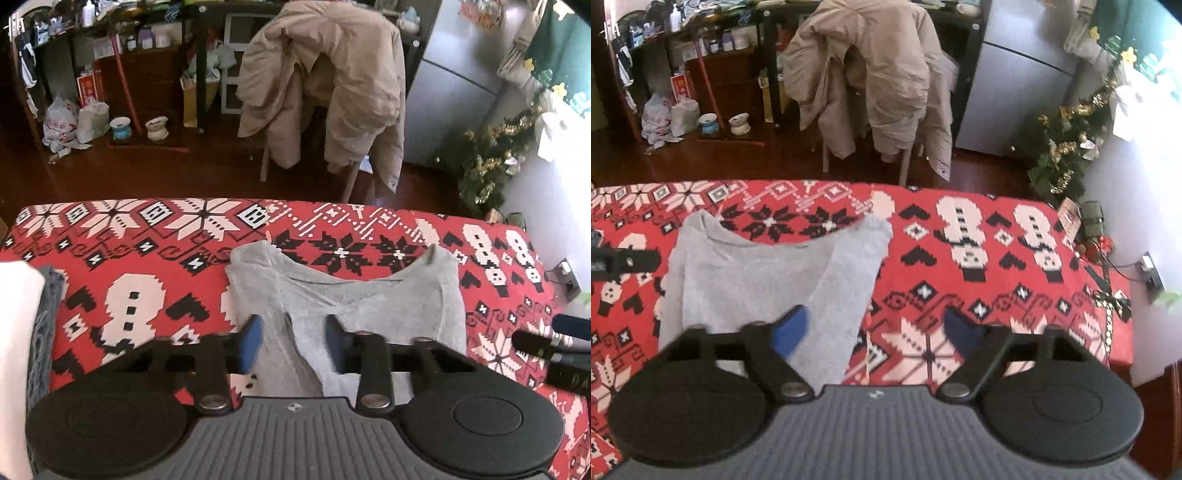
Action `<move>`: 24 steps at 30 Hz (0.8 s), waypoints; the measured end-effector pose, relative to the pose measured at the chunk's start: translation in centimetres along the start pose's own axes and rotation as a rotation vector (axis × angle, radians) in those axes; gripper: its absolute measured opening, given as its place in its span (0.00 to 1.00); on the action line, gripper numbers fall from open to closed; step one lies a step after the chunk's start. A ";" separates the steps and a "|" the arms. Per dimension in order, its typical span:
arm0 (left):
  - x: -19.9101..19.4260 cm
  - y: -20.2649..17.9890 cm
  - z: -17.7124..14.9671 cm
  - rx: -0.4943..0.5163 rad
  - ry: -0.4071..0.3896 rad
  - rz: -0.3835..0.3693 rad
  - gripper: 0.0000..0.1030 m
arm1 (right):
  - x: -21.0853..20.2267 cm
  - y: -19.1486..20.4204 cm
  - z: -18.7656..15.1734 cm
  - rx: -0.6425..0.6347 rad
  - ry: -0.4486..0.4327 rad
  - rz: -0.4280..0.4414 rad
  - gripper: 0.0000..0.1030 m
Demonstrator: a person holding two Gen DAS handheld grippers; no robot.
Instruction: Fold clothes
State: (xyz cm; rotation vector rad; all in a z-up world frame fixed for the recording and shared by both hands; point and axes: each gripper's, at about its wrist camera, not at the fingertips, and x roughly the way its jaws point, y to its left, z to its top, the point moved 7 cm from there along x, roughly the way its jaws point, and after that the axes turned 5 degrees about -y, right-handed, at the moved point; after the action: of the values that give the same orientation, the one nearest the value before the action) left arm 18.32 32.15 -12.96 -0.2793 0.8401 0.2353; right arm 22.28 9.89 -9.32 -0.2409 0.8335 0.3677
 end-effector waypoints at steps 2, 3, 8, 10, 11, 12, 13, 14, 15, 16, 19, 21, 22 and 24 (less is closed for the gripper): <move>1.4 0.1 0.1 -0.024 0.023 -0.005 0.21 | 1.4 -0.6 0.8 0.029 0.027 0.024 0.38; 2.0 0.0 0.0 -0.027 0.036 0.004 0.21 | 2.2 -1.0 1.1 0.051 0.039 0.039 0.27; 4.4 0.3 -0.1 -0.044 0.079 0.059 0.21 | 6.8 -2.3 2.8 0.059 0.059 0.081 0.18; 5.1 0.7 0.1 -0.089 0.097 0.043 0.20 | 8.1 -2.8 3.5 0.071 0.069 0.096 0.16; 5.4 0.8 0.1 -0.103 0.104 0.038 0.18 | 8.7 -3.0 3.7 0.087 0.073 0.104 0.15; 5.7 0.9 0.1 -0.099 0.109 0.039 0.17 | 9.4 -3.1 3.9 0.100 0.077 0.112 0.15; 6.0 1.0 0.1 -0.096 0.114 0.041 0.17 | 10.1 -3.1 3.9 0.105 0.080 0.116 0.15; 6.2 1.1 0.1 -0.092 0.118 0.042 0.15 | 10.8 -3.0 4.0 0.107 0.084 0.120 0.15; 6.5 1.2 0.1 -0.088 0.123 0.044 0.11 | 11.4 -2.9 4.0 0.104 0.088 0.120 0.15; 6.7 1.3 0.1 -0.086 0.128 0.040 0.08 | 11.9 -2.8 4.0 0.102 0.091 0.118 0.15; 6.6 1.1 0.3 -0.085 0.137 0.012 0.08 | 12.4 -2.7 4.6 0.101 0.088 0.112 0.15; 6.4 1.0 0.5 -0.092 0.138 0.002 0.08 | 12.7 -2.6 5.0 0.104 0.086 0.111 0.13; 6.5 0.9 0.4 -0.095 0.146 -0.005 0.08 | 12.9 -2.4 5.3 0.101 0.088 0.115 0.10; 6.8 0.7 0.3 -0.102 0.163 -0.018 0.08 | 13.2 -2.0 5.8 0.086 0.088 0.125 0.05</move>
State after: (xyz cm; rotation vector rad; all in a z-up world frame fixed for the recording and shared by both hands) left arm 22.70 33.54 -18.01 -0.4053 0.9880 0.2408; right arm 35.10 13.04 -15.38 -0.1262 0.9514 0.4395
